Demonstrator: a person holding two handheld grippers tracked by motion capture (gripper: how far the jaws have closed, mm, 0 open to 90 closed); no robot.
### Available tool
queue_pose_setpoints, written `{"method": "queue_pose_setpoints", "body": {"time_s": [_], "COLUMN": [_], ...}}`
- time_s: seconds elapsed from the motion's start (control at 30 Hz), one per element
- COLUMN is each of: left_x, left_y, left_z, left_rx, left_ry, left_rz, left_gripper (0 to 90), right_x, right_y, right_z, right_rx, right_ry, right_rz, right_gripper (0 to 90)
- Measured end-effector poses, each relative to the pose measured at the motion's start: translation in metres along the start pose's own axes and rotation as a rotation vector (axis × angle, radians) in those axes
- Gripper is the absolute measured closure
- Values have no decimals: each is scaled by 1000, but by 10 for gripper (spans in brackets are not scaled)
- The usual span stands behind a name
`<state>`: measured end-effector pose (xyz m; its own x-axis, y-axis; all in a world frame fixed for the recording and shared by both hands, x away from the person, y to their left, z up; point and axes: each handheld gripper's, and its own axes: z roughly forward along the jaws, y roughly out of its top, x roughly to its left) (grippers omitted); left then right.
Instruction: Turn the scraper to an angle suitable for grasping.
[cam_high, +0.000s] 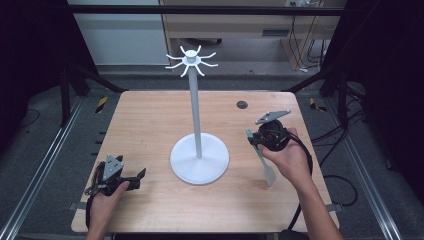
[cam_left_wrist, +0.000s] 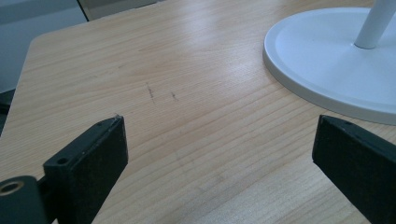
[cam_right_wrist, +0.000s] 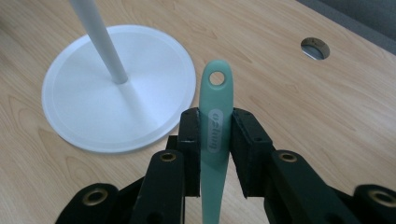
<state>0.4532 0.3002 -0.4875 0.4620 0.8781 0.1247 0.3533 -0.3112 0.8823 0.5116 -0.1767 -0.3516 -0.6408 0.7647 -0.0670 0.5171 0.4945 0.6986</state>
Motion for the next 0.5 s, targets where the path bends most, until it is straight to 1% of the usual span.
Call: {"method": "queue_pose_setpoints", "body": {"time_s": [0.23,0.5], "left_x": [0,0], "left_y": [0,0], "left_z": [0,0], "left_rx": [0,0], "left_ry": [1,1], "left_rz": [2,-1], "left_gripper": [30,30], "right_x": [1,3], "right_y": [8,14], "right_z": [-5,-7], "right_rx": [-50,-105], "right_ry": [-6,-8], "right_rz": [2,4], "right_gripper": [744,744]}}
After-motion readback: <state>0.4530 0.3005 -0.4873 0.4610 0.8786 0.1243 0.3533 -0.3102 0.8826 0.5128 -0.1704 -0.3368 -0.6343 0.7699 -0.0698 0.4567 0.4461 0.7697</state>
